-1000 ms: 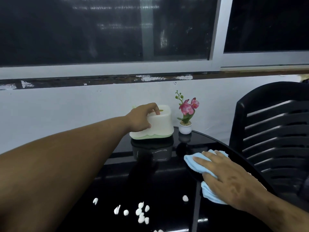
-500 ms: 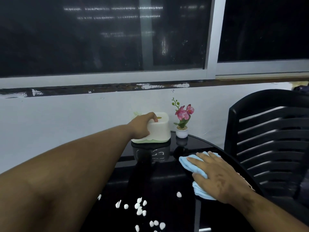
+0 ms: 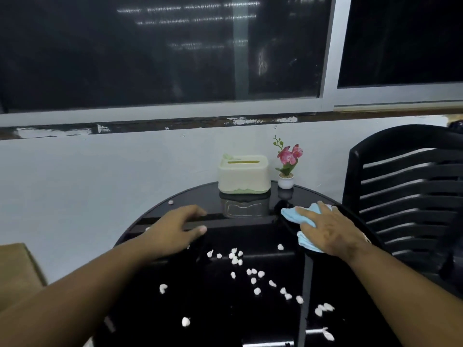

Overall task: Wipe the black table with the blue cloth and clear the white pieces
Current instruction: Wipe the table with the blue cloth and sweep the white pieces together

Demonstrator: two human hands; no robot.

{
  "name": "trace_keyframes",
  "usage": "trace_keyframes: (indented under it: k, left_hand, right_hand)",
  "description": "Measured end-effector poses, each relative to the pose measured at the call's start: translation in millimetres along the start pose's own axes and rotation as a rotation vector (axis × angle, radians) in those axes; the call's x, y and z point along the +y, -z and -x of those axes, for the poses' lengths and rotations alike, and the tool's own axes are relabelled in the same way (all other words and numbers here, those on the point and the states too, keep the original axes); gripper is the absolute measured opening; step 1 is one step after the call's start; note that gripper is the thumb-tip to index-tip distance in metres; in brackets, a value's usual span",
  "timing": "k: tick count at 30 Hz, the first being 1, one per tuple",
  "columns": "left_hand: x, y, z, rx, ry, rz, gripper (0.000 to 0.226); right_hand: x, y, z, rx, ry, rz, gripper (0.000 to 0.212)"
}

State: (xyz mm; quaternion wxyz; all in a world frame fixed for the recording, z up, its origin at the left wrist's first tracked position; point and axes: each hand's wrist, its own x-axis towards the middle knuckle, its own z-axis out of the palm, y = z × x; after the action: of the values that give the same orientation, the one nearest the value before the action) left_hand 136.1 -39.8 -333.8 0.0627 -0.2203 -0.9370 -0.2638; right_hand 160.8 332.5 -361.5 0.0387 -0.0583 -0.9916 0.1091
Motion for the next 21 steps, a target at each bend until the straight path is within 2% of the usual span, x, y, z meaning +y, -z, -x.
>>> trace_keyframes:
  k: [6, 10, 14, 21]
  left_hand:
    - [-22, -16, 58, 0.025, 0.06, -0.03, 0.047]
    - [-25, -20, 59, 0.067, 0.077, -0.001, 0.044]
    - [-28, -21, 59, 0.081, 0.064, 0.014, 0.043]
    - [-30, -22, 58, 0.091, 0.041, 0.016, 0.041]
  right_hand:
    - [8, -8, -4, -0.042, 0.065, -0.035, 0.054]
    - [-7, -8, 10, -0.041, 0.122, -0.042, 0.051]
    - [-27, -7, 40, -0.065, 0.278, -0.076, 0.049]
    - [-66, -14, 88, -0.175, 0.433, -0.178, 0.048]
